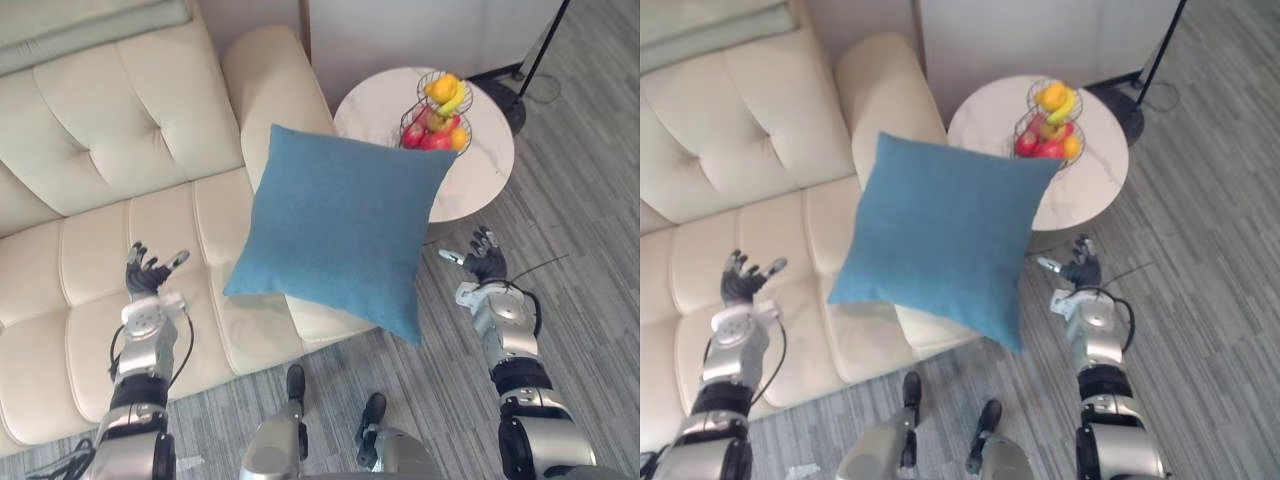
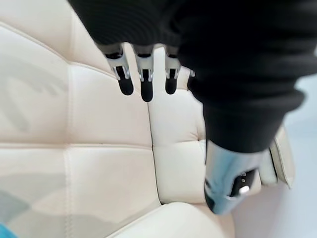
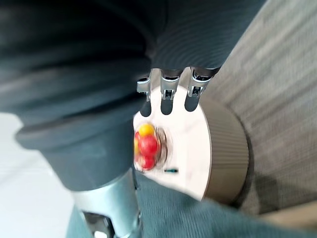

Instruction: Pick up cushions and gather them together orderly.

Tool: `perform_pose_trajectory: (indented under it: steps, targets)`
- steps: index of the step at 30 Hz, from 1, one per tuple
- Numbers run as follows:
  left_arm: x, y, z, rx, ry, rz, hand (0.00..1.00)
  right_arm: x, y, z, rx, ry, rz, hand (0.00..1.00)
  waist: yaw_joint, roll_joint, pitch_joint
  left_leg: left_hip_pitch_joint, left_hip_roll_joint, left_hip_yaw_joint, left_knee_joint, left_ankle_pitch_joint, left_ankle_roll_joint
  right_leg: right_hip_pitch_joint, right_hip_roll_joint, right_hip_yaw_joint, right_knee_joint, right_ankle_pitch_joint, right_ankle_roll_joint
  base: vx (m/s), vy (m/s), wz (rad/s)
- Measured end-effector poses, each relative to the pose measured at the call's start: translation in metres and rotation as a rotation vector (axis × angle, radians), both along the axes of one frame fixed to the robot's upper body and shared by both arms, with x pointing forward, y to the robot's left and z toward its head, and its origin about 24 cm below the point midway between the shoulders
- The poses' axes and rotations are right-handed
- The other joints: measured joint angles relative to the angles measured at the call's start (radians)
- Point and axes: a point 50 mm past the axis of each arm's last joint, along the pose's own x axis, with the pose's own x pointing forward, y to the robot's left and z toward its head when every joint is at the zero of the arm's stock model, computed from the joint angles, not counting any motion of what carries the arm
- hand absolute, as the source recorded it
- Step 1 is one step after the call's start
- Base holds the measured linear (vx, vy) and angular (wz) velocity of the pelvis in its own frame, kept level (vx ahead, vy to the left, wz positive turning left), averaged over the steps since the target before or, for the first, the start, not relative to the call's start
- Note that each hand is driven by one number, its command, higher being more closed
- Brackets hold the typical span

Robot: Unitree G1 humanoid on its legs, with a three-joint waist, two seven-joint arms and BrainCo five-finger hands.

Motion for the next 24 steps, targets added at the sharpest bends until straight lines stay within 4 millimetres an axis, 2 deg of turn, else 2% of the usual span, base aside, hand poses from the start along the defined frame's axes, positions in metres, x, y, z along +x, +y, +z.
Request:
perform_pose_trajectory:
  steps: [2, 4, 10, 12, 16, 17, 20, 24]
  targets:
    - [0.007, -0.013, 0.002, 0.010, -0.003, -0.039, 0.00, 0.001, 0.015, -0.004, 0.033, 0.008, 0.039, 0.00, -0.002, -0.003, 0.031, -0.021, 0.002, 0.001, 0.041, -0.005, 0.004, -0.024, -0.013, 0.012, 0.046, -0.012, -0.005, -0.05, 0.001, -0.03]
    - [0.011, -0.026, -0.001, -0.007, 0.001, -0.064, 0.00, 0.001, 0.024, -0.009, 0.051, 0.015, 0.057, 0.00, -0.002, -0.005, 0.035, -0.059, 0.004, 0.001, 0.087, -0.018, 0.006, -0.059, -0.022, 0.011, 0.086, -0.027, -0.007, -0.05, -0.011, 0.03]
    - [0.023, -0.080, -0.008, -0.035, 0.007, -0.206, 0.00, 0.002, 0.051, 0.002, 0.054, -0.044, 0.132, 0.00, -0.002, -0.009, 0.051, -0.129, 0.022, 0.000, 0.141, -0.045, -0.010, -0.142, -0.027, 0.009, 0.182, -0.077, -0.018, -0.08, -0.032, 0.02]
    - [0.027, -0.100, -0.003, -0.055, -0.020, -0.240, 0.00, 0.003, 0.062, 0.007, 0.070, -0.067, 0.154, 0.00, -0.002, -0.010, 0.081, -0.145, 0.029, 0.003, 0.156, -0.053, -0.019, -0.165, -0.028, 0.008, 0.213, -0.094, -0.028, -0.12, -0.031, -0.01]
    - [0.032, -0.105, 0.005, -0.038, -0.038, -0.247, 0.00, 0.005, 0.076, 0.013, 0.079, -0.090, 0.178, 0.00, -0.001, -0.010, 0.088, -0.188, 0.036, 0.009, 0.160, -0.043, -0.023, -0.218, -0.028, 0.008, 0.236, -0.096, -0.032, -0.11, -0.023, -0.03]
    - [0.032, -0.106, 0.006, -0.035, -0.040, -0.249, 1.00, 0.006, 0.080, 0.014, 0.084, -0.095, 0.185, 1.00, -0.001, -0.010, 0.088, -0.189, 0.037, 0.015, 0.155, -0.037, -0.023, -0.222, -0.029, 0.008, 0.239, -0.095, -0.034, -0.03, -0.010, -0.02]
    - [0.035, -0.110, 0.011, -0.007, -0.049, -0.263, 1.00, 0.009, 0.089, 0.020, 0.088, -0.112, 0.199, 1.00, -0.001, -0.010, 0.088, -0.189, 0.040, 0.025, 0.155, -0.031, -0.025, -0.225, -0.028, 0.008, 0.239, -0.092, -0.037, 0.01, -0.001, -0.02]
    - [0.041, -0.111, 0.025, 0.002, -0.086, -0.250, 1.00, 0.012, 0.090, 0.028, 0.081, -0.136, 0.187, 1.00, -0.001, -0.010, 0.088, -0.189, 0.042, 0.031, 0.155, -0.030, -0.027, -0.225, -0.027, 0.008, 0.233, -0.087, -0.037, 0.03, 0.003, -0.03]
